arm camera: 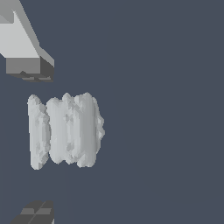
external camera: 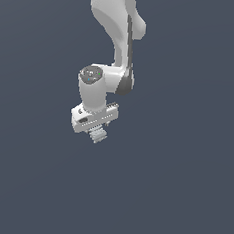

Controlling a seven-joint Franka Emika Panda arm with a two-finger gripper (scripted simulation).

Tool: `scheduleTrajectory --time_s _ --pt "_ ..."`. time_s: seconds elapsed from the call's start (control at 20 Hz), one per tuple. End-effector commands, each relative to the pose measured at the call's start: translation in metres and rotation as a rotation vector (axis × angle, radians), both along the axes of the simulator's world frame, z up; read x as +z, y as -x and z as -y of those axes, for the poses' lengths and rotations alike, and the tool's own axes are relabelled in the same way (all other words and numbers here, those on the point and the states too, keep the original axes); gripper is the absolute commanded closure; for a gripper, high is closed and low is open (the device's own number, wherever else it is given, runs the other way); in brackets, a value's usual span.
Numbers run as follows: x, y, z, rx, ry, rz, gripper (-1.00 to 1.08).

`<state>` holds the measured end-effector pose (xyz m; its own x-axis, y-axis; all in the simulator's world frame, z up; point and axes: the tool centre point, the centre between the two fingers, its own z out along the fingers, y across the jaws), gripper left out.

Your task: Pick up the object and move it to a goal position.

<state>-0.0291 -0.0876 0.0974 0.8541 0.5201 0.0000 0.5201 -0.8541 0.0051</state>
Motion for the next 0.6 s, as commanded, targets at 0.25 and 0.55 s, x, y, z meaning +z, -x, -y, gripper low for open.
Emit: scheduleTrajectory --time_s 0.25,0.55 --pt "-0.0059 0.004 0.002 0.044 -0.004 -0.003 -0.92" --pt "-0.0111 0.004 0.002 0.041 -0.004 -0.003 -0.92"
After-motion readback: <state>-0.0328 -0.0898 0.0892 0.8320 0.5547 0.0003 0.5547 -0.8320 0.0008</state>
